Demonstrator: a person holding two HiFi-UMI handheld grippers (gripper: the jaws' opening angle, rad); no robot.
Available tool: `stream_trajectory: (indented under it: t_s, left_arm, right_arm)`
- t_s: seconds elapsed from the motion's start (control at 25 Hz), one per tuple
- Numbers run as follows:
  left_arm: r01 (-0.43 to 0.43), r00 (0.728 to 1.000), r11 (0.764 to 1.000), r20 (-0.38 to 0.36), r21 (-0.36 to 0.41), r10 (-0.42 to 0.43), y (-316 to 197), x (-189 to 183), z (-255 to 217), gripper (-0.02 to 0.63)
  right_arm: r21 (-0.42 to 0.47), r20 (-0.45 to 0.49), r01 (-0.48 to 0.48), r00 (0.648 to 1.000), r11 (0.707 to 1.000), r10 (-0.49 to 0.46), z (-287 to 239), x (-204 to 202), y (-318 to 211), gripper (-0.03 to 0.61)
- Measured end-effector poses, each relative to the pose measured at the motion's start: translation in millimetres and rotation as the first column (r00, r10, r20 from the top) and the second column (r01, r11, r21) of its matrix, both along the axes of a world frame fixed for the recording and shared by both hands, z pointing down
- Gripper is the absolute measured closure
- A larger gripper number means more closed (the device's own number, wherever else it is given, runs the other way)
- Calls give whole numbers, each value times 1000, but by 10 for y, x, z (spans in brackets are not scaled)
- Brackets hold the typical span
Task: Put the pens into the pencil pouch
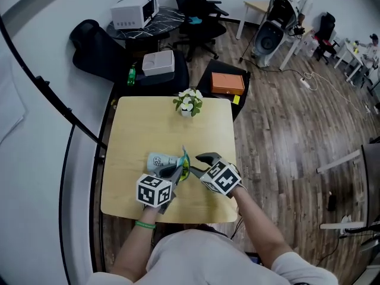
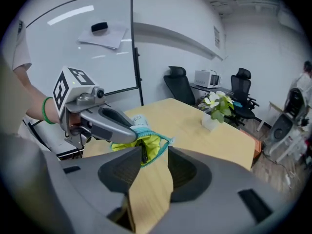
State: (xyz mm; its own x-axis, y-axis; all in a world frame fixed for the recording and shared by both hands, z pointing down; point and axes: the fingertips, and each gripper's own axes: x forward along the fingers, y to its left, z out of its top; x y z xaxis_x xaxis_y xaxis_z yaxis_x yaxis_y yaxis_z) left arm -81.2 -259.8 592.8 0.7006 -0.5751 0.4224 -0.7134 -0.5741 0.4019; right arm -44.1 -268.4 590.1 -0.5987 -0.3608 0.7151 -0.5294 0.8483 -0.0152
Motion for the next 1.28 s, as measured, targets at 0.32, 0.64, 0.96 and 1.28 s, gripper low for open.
stream_trajectory:
  t_s: [0.32,0.64,0.96,1.28]
  left_arm:
    - [-16,996,999,89,-38,20,12,209,374,591]
    - [-36,991,998,129,-56,43,25,315,503,578]
    - [-48,994,999,96,14,46,29,333,214,432]
    - [66,997,964,16,257,-73,-271,94,-738,419]
  right_arm:
    - [-3,-5,-136,991,991,136,21,523,35,433]
    - [2,10,-186,983,983,186,1,720,80,437]
    - [45,68,-233,971,971,230,-159,772,-12,439]
    - [210,274,-329,924,921,268,-774,715,-221,437]
